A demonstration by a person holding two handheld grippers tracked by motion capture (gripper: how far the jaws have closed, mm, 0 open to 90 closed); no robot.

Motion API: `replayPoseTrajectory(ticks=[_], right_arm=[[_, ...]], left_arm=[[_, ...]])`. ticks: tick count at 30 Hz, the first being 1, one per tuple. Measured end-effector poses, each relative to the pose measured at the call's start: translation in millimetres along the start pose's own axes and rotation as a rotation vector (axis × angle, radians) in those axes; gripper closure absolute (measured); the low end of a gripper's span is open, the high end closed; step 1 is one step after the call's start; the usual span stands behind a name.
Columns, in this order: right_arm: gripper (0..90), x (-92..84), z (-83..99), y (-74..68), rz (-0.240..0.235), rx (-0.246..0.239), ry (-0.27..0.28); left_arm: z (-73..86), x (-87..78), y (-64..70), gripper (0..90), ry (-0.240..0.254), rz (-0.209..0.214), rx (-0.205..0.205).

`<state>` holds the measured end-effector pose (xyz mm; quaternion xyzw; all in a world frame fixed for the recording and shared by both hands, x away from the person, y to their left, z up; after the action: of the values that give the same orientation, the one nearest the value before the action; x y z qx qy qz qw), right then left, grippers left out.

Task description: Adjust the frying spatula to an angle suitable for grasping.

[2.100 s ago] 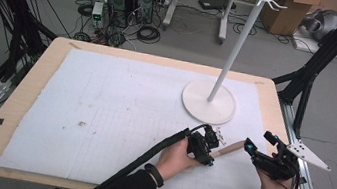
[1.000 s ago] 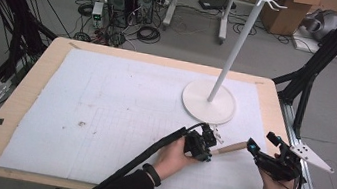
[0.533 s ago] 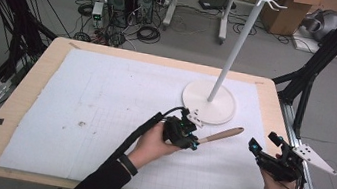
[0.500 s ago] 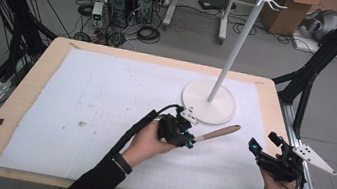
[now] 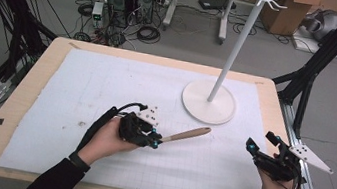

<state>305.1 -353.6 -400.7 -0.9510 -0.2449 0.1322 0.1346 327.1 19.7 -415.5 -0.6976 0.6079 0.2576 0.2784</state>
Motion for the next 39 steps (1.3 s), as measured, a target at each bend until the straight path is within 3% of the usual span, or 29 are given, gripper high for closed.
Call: replayPoseTrajectory(ticks=[3, 11, 17, 23, 30, 31, 35, 37, 38, 39], right_arm=[[12.8, 3.0, 2.0, -1.9, -0.001, -0.002, -0.011], [12.8, 6.4, 3.6, -3.4, -0.002, -0.015, -0.019], [12.8, 6.4, 4.4, -4.3, 0.003, -0.004, -0.024], [12.8, 8.0, 5.9, -5.6, -0.001, -0.005, -0.034], [12.8, 9.7, 6.7, -5.1, -0.001, -0.014, -0.036], [12.8, 9.8, 6.9, -5.3, -0.004, -0.016, -0.037], [12.8, 10.2, 7.0, -5.7, -0.003, -0.016, -0.038], [12.8, 10.4, 7.3, -6.4, -0.004, -0.011, -0.039], [12.8, 10.3, 7.4, -6.6, -0.004, -0.010, -0.040], [12.8, 10.7, 7.3, -6.7, -0.005, -0.010, -0.039]], left_arm=[[13.5, -2.6, 4.9, 77.7, -0.004, 0.025, 0.033], [28.0, 8.2, 17.2, 77.7, -0.045, 0.074, 0.116], [34.6, 15.7, 22.3, 77.6, -0.094, 0.068, 0.154], [37.6, 22.6, 22.6, 77.4, -0.114, 0.061, 0.166], [40.0, 23.9, 22.9, 76.7, -0.114, 0.068, 0.171], [39.3, 23.4, 22.7, 74.6, -0.103, 0.073, 0.156], [38.2, 22.0, 21.0, 63.9, -0.095, 0.057, 0.136], [37.3, 19.6, 19.4, 53.8, -0.082, 0.043, 0.111], [36.9, 17.3, 18.3, 49.5, -0.067, 0.034, 0.092], [35.9, 10.0, 15.0, 43.8, -0.012, 0.013, 0.064]])
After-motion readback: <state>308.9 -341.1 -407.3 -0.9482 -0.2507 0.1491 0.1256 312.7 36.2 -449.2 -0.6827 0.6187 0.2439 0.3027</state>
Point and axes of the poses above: each handheld gripper's, and its own axes: x roughly forward along the jaws, z roughly out of its underside, y roughly to its right, the point moved 5 cm from there along x, roughly forward along the jaws, and after that the axes turned 9 degrees about x, right-handed, at the moved point
